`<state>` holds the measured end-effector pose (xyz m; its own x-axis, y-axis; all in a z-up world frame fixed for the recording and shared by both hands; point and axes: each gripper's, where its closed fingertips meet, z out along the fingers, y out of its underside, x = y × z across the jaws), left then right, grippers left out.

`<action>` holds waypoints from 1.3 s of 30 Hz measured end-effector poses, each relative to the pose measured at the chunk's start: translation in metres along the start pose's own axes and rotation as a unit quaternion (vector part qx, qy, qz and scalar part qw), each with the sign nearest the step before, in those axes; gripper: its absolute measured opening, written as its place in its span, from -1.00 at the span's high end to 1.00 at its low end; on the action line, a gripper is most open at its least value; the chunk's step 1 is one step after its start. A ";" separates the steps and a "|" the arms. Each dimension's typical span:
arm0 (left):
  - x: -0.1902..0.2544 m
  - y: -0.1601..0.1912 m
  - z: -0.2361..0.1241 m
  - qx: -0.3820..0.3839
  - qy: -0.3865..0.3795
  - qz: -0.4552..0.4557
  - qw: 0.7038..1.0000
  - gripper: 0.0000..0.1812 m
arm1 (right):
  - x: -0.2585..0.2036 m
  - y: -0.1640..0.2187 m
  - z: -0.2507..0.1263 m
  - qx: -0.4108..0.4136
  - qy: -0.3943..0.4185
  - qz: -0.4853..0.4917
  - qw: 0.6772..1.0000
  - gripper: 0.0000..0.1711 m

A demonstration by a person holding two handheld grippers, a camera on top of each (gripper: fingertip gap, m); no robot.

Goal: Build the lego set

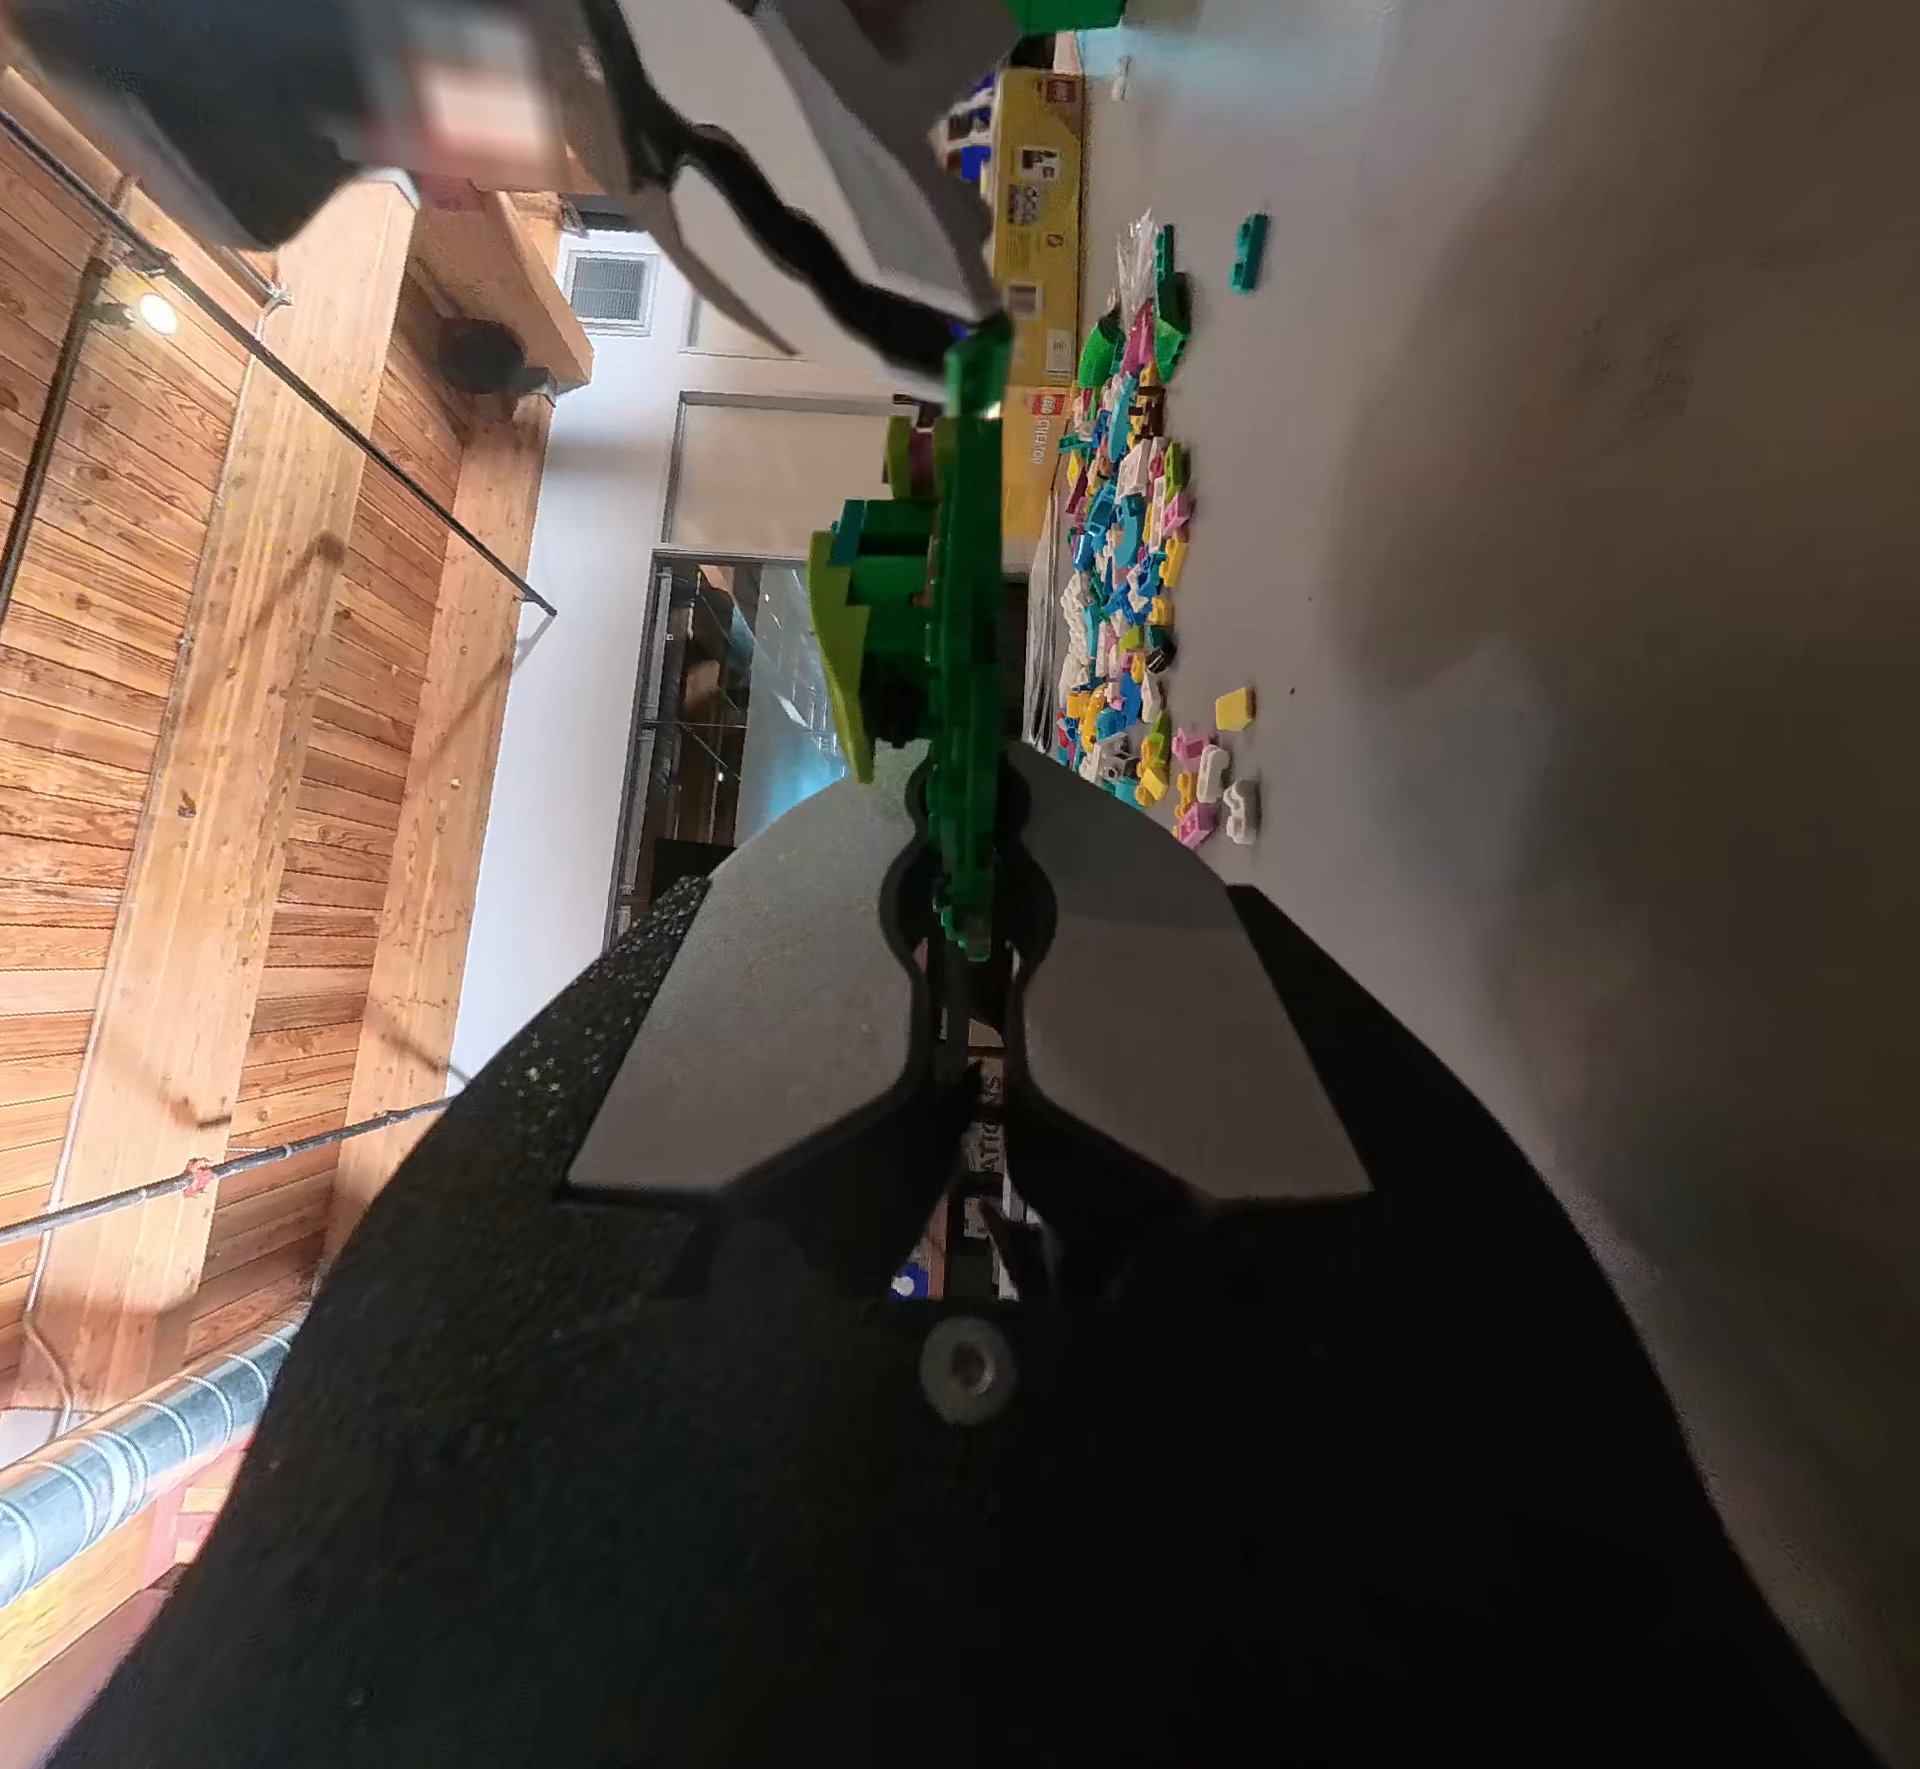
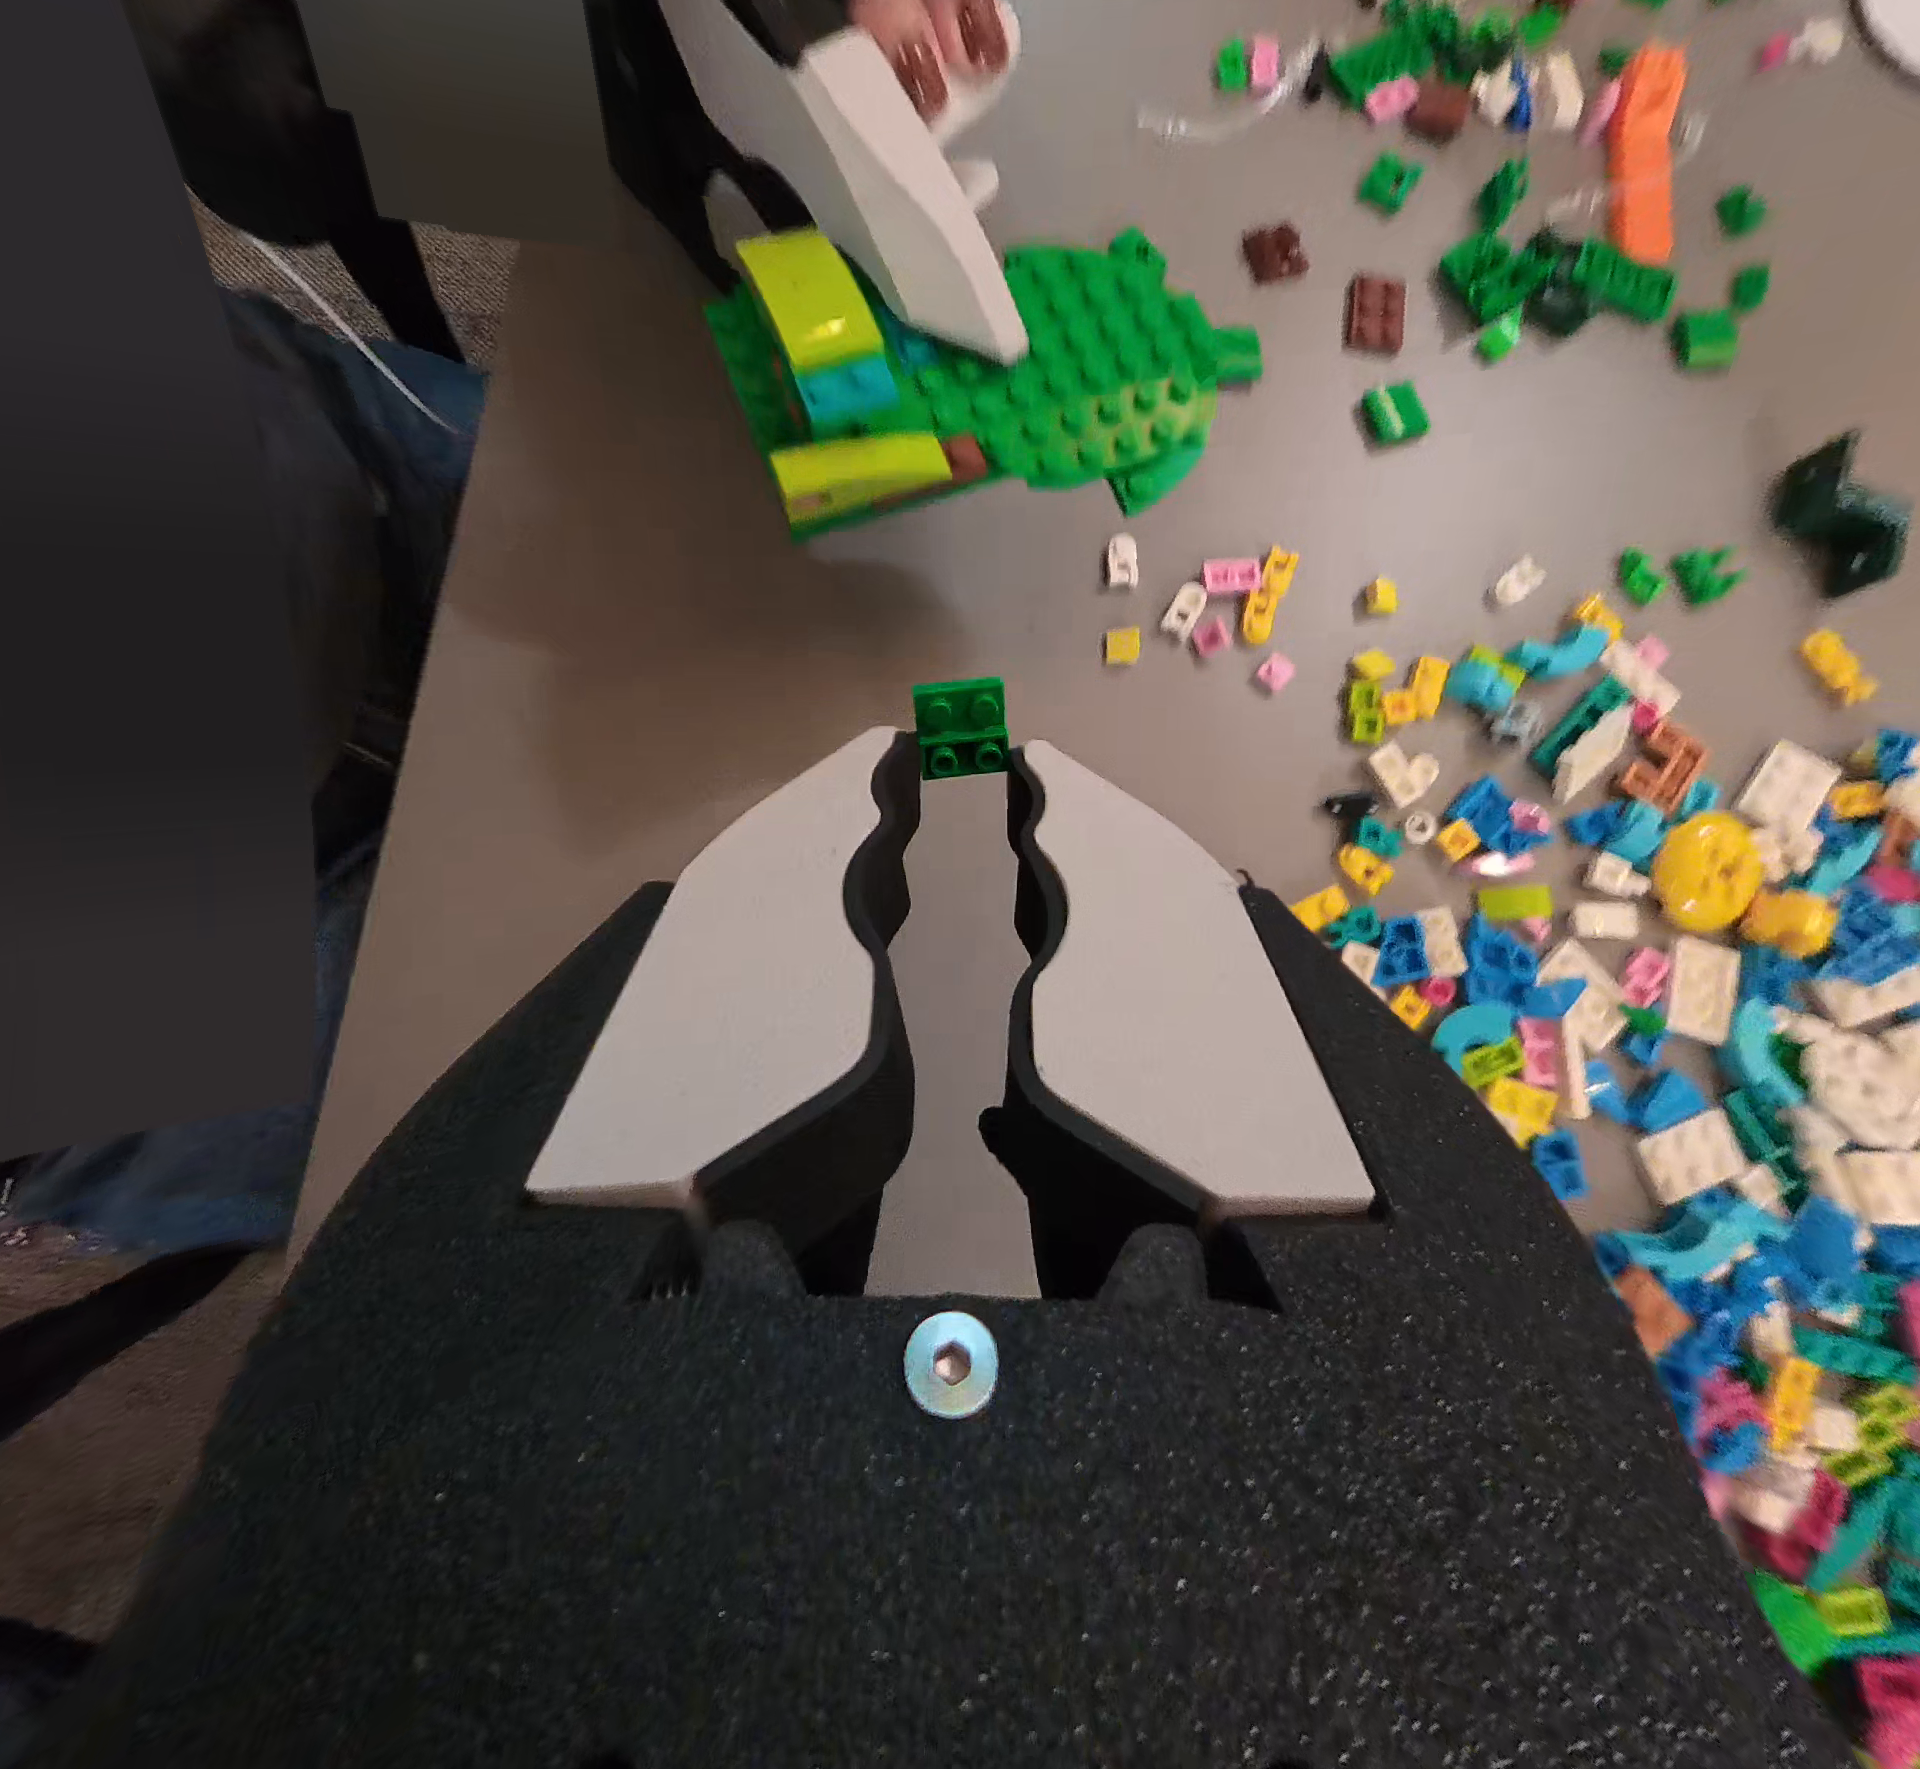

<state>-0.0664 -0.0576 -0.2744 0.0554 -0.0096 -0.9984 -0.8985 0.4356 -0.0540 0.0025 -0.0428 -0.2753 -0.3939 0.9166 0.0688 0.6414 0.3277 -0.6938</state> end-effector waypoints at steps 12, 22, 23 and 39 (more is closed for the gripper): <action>0.001 0.003 0.000 -0.005 0.002 0.003 1.000 0.92 | -0.008 -0.015 0.005 -0.160 0.106 -0.117 0.974 0.82; 0.006 0.003 0.001 -0.006 0.011 0.014 1.000 0.92 | -0.003 -0.011 0.008 -0.173 0.115 -0.137 0.969 0.82; 0.006 0.003 0.001 -0.005 0.011 0.015 1.000 0.92 | -0.003 -0.013 0.008 -0.164 0.112 -0.135 0.971 0.82; 0.012 -0.009 0.002 0.015 0.032 0.024 0.999 0.91 | -0.019 -0.035 0.010 -0.083 0.047 -0.140 0.986 0.82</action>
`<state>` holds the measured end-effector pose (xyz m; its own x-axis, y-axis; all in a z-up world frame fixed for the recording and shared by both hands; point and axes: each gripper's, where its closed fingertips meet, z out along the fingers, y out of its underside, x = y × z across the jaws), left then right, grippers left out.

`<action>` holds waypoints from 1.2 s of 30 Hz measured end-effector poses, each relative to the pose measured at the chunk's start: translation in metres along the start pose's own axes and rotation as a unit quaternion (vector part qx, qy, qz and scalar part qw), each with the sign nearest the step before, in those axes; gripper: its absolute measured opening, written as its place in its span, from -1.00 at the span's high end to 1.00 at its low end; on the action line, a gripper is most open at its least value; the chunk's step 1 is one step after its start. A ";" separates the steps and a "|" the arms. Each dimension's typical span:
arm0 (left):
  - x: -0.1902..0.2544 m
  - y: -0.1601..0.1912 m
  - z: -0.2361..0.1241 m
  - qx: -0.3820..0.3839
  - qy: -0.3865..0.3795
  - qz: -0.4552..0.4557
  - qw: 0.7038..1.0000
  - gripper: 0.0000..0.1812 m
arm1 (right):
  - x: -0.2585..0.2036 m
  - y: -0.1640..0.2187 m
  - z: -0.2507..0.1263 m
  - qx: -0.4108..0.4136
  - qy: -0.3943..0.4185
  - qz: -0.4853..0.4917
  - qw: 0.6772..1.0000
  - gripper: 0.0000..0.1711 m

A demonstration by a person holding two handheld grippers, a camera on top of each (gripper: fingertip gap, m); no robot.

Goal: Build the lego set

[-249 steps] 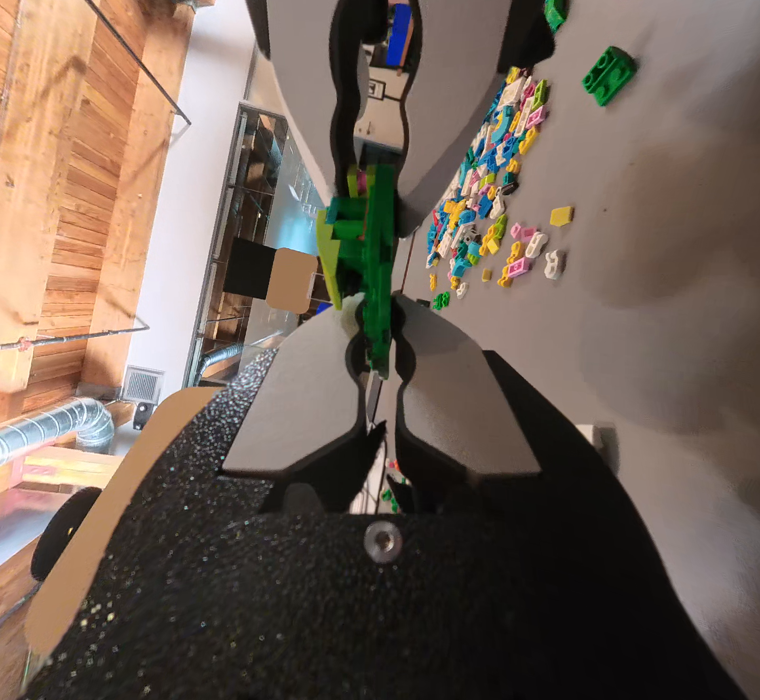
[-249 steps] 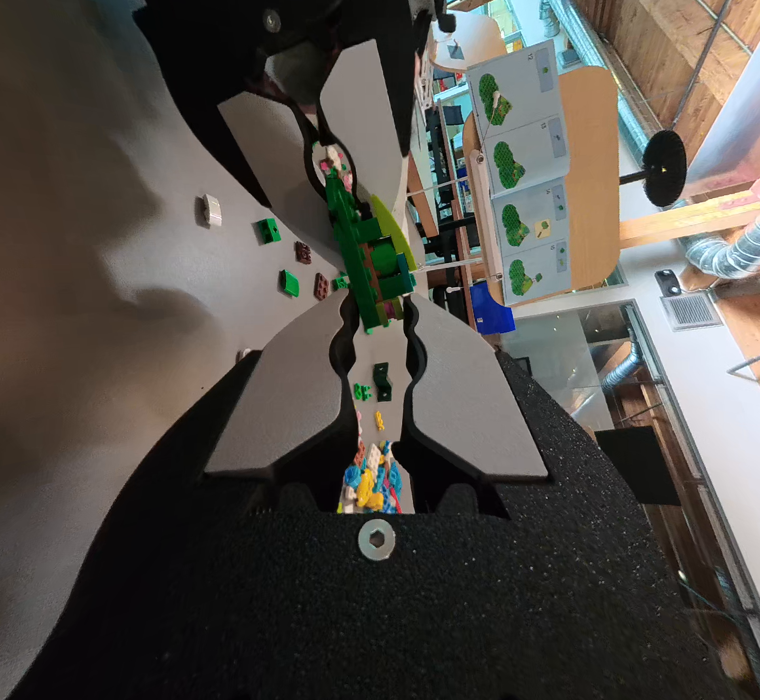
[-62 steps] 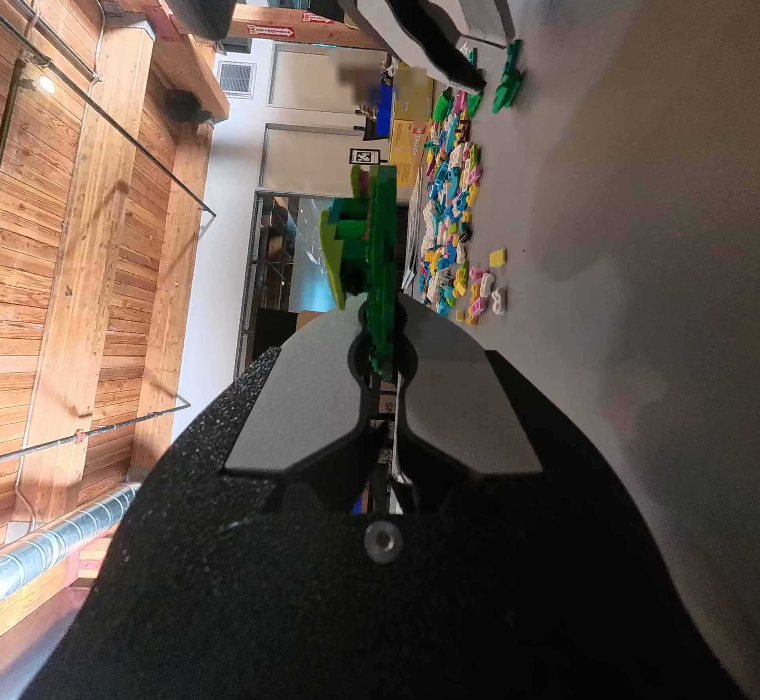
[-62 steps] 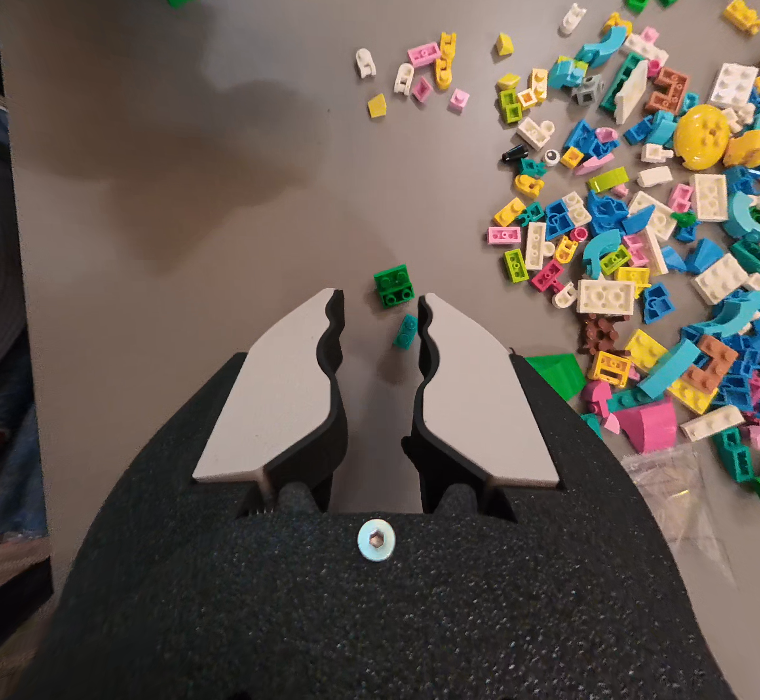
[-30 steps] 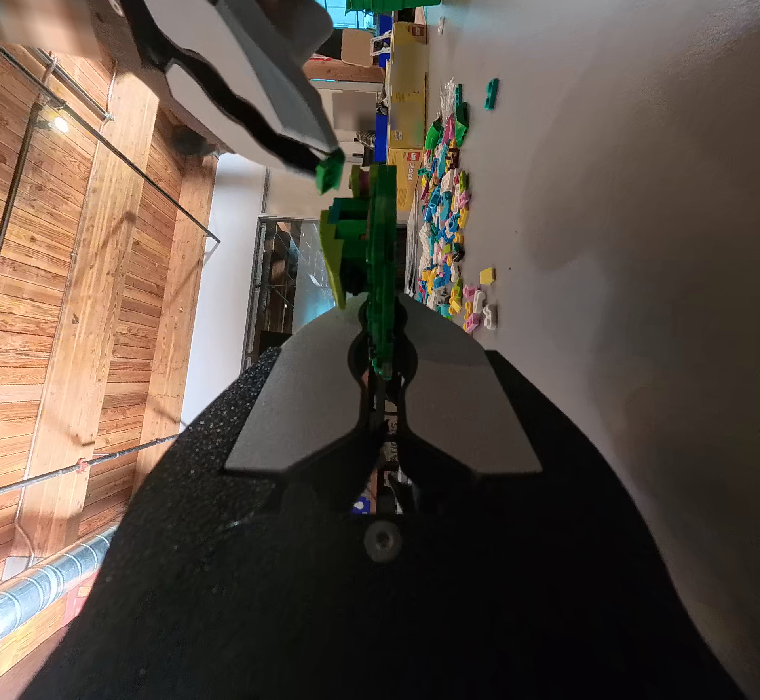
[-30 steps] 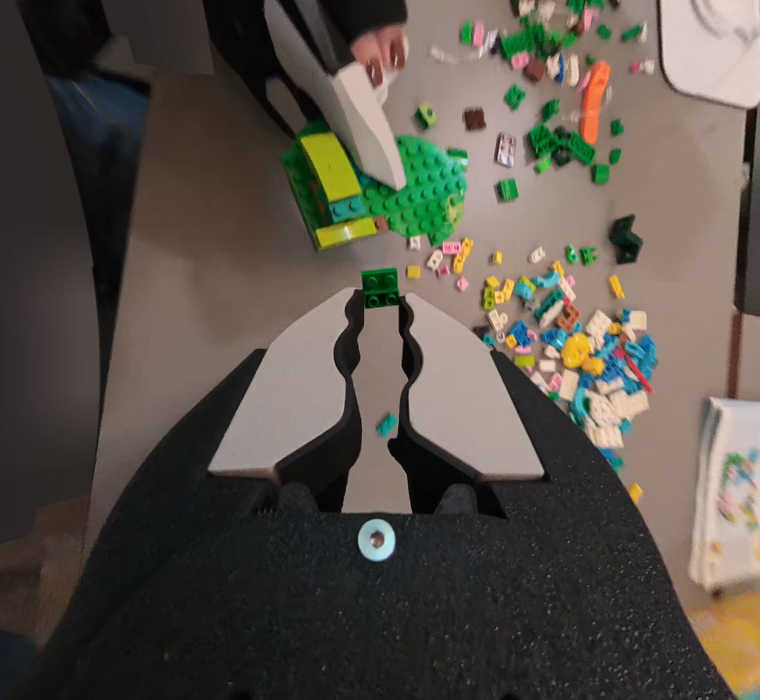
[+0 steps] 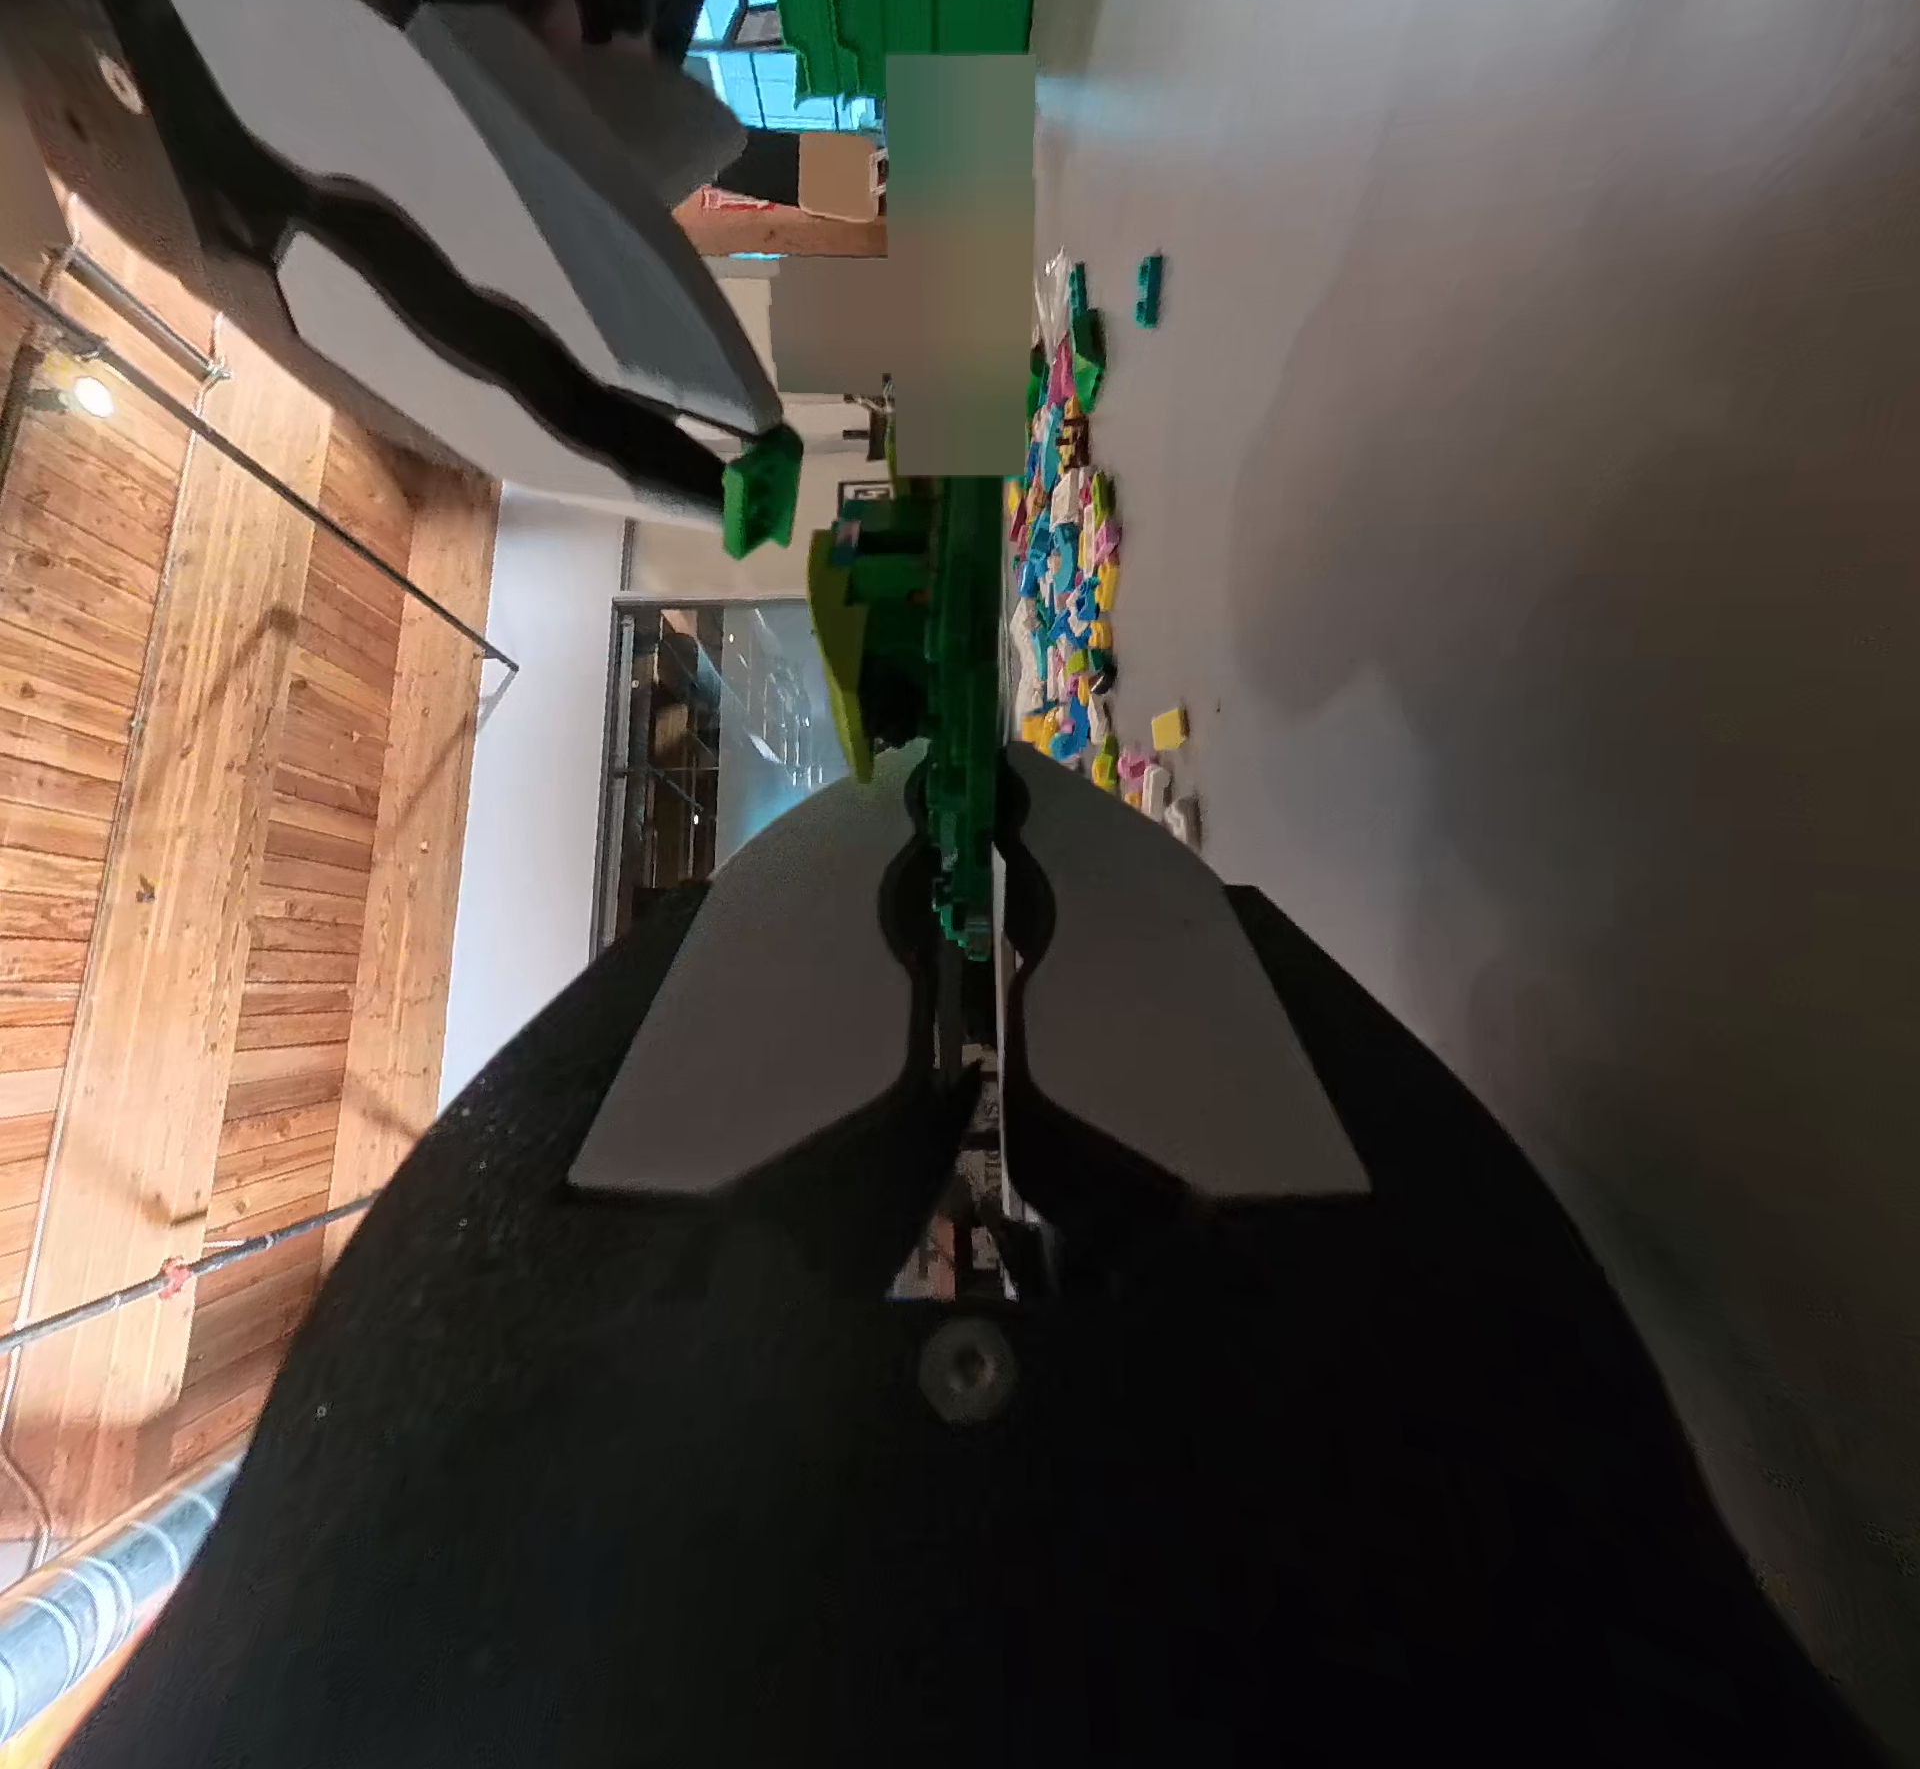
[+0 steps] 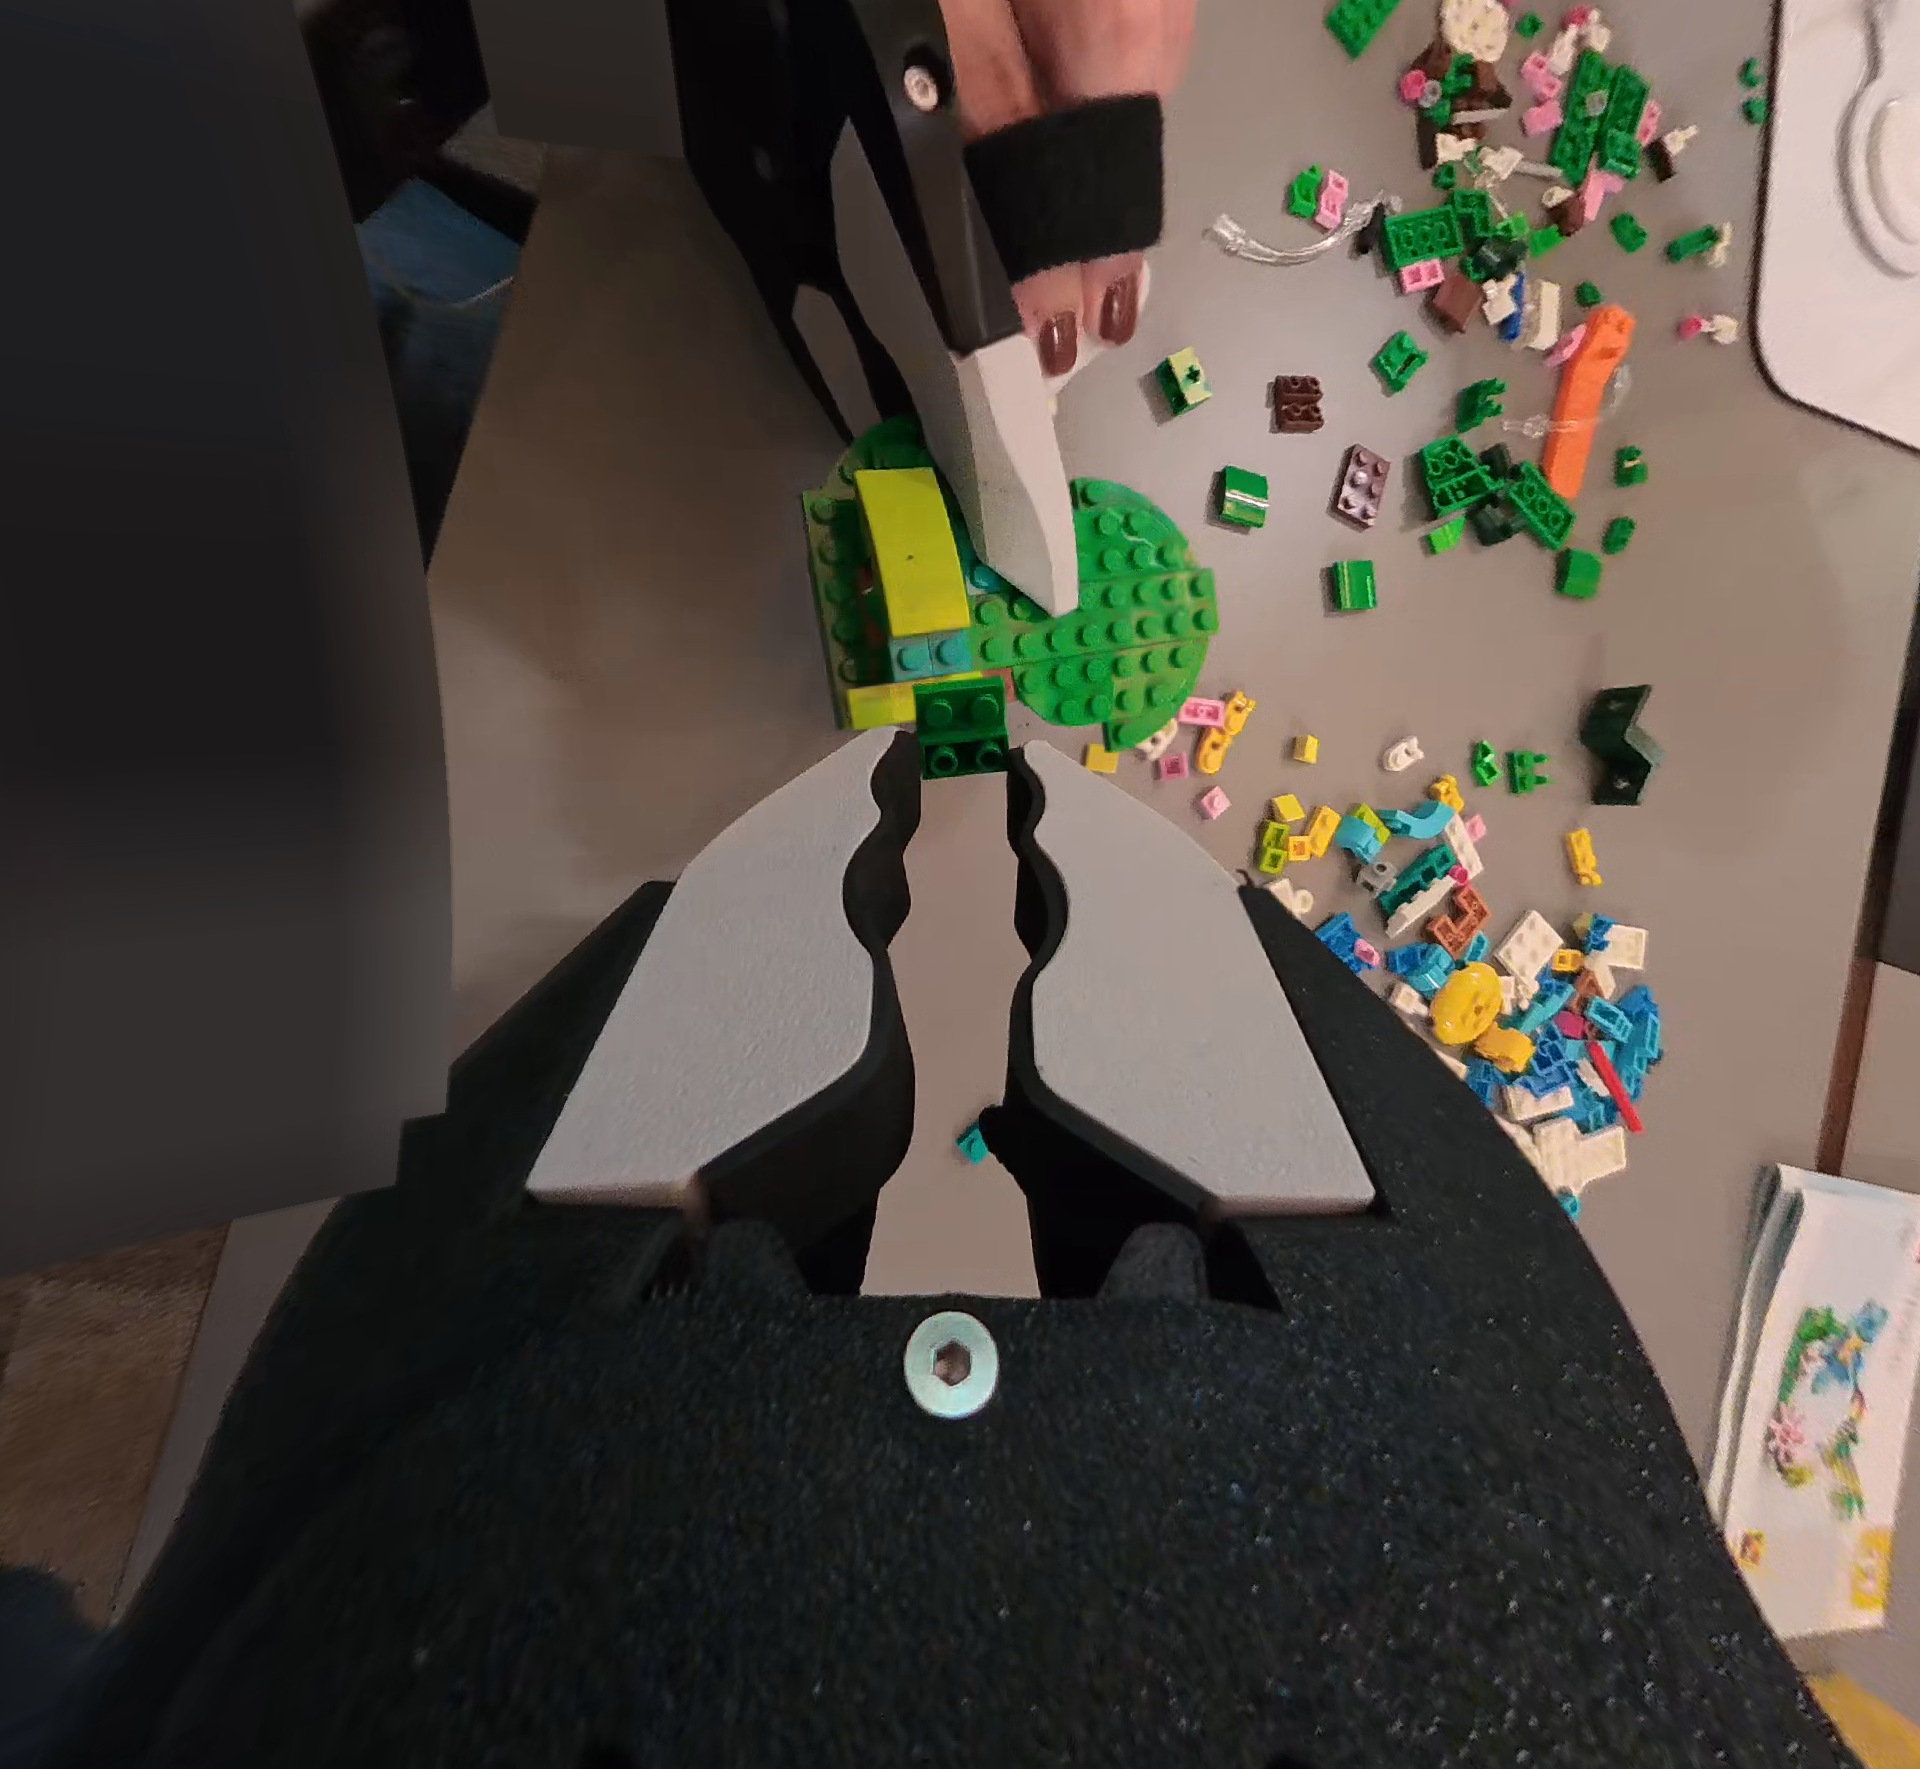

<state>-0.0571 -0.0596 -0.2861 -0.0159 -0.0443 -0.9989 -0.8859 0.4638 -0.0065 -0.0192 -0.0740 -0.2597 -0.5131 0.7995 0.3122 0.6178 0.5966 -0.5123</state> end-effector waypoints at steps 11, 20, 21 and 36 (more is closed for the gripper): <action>-0.040 -0.009 -0.001 0.028 -0.066 -0.145 0.987 0.91 | 0.006 -0.036 -0.041 -0.130 -0.185 -0.039 0.973 0.82; -0.063 -0.025 -0.021 0.095 -0.123 -0.202 0.967 0.91 | -0.004 -0.058 -0.048 -0.305 -0.292 0.008 0.906 0.82; -0.063 -0.027 -0.021 0.097 -0.124 -0.199 0.967 0.88 | -0.004 -0.059 -0.048 -0.318 -0.295 0.015 0.901 0.82; -0.063 -0.035 -0.023 0.116 -0.123 -0.195 0.966 0.91 | -0.013 -0.061 -0.050 -0.410 -0.301 0.087 0.857 0.82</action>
<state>-0.0358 -0.0929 -0.2219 0.4349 -0.0570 -0.8987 -0.6740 0.6412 -0.3668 -0.0208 -0.1174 -0.1921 -0.4321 0.8481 -0.3066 0.8012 0.5171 0.3012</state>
